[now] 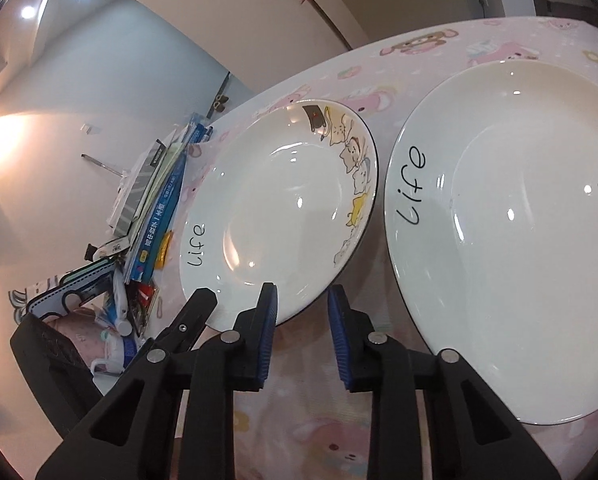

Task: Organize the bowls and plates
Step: 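Close both grippers on the plate rim and lift it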

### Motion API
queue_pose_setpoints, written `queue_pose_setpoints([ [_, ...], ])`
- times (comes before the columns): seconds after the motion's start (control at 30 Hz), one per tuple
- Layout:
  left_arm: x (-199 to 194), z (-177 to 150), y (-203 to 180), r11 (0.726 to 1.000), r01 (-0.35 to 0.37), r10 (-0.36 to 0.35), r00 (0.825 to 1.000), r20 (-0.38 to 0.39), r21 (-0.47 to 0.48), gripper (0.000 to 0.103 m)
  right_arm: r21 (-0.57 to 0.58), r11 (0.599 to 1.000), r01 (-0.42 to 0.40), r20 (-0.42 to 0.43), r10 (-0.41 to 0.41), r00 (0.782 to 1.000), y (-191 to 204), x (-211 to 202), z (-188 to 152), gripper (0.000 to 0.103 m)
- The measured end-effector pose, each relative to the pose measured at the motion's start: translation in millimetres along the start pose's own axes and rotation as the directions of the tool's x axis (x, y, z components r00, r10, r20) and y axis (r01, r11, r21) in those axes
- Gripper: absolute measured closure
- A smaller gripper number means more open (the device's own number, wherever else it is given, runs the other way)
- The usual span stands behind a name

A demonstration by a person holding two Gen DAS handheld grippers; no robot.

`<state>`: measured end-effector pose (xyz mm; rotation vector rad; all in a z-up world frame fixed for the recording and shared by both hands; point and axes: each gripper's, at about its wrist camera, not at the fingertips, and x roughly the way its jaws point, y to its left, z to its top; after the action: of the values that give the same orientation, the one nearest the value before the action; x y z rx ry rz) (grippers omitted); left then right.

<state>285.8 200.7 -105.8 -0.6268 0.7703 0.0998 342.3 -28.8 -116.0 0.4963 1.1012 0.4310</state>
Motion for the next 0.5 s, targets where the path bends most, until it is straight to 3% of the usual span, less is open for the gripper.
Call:
queue_pose_setpoints([
  [0.23, 0.0, -2.2, -4.1, 1.000, -0.018, 0.018, 1.000, 0.007, 0.016, 0.077, 0.051, 0.998, 0.035, 0.065, -0.039, 0.997, 5.4, 10.1, -7.0, 0.081],
  [0.33, 3.4, 0.0, -1.0, 1.000, -0.009, 0.009, 1.000, 0.004, 0.006, 0.077, 0.077, 0.997, 0.026, 0.091, -0.033, 0.995, -0.6, 12.6, -8.0, 0.080],
  [0.4, 6.5, 0.9, 1.7, 1.000, -0.010, 0.010, 1.000, -0.005, -0.012, 0.073, 0.101, 0.995, 0.013, 0.089, -0.022, 0.996, -6.4, 16.6, -7.3, 0.073],
  [0.5, 7.3, 0.4, 1.5, 1.000, -0.007, 0.007, 1.000, -0.007, -0.012, 0.073, 0.119, 0.993, -0.011, 0.095, -0.001, 0.996, -10.2, 16.9, -5.8, 0.075],
])
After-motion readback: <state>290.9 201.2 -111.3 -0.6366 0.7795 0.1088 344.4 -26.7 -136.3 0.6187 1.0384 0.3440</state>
